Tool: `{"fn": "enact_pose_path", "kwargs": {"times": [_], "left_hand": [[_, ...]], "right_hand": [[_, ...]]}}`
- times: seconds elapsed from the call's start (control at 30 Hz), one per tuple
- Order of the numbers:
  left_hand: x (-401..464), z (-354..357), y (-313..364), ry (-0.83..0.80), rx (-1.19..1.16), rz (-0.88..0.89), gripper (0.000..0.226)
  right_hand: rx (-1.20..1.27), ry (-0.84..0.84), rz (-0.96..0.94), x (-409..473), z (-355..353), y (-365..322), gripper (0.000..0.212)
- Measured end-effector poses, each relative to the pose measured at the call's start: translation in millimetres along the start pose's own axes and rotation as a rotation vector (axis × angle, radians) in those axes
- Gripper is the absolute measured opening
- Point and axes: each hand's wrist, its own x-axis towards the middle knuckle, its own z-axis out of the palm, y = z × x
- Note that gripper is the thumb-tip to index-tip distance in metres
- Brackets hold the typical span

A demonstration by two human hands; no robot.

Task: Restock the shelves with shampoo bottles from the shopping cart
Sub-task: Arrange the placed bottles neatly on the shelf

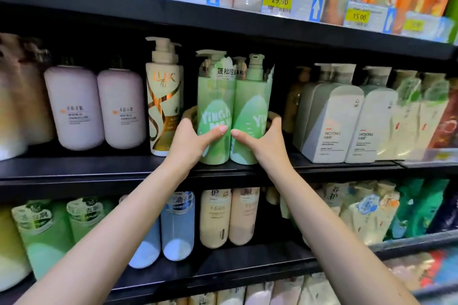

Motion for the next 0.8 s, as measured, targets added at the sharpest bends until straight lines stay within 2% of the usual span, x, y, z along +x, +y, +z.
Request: {"fn": "enact_pose_path", "kwargs": {"times": [0.1,0.17,0.3,0.4,0.53,0.67,0.8], "left_hand": [[-2.8,-1.1,-0.8,0.030,0.057,-0.011,0.055],[-3.3,-2.4,-1.7,0.023,0.136,-0.022,0.060],[-6.3,-0.3,-0.5,0.047,0.343,-0.007,0.067],[-11.1,-1.4,1.7,0.049,0.326,0.012,0.062],[-14.1,-4.3,0.0,0.017,0.306,0.047,0.055],[-15.2,-4.0,1.5,-0.021,0.260,0.053,0.048],[-15.8,-2.5,1.3,0.000,0.288,0.058,0.049]], "right_hand": [[0.095,-0.076,0.034,-2.8,-6.9,3.1,0.049],[0.148,-0.118,0.057,-2.3,-13.9,5.7,0.042],[0.174,-0.126,0.065,-1.0,-18.1,9.3,0.051],[0.162,-0.144,0.058,-3.5,-17.8,8.2,0.055],[0.202,-0.153,0.059,-2.8,-19.4,9.4,0.048],[0.154,-0.149,0.039,-2.9,-19.5,11.5,0.064],[0.038,-0.148,0.036,-3.0,-15.0,9.8,0.083]]}}
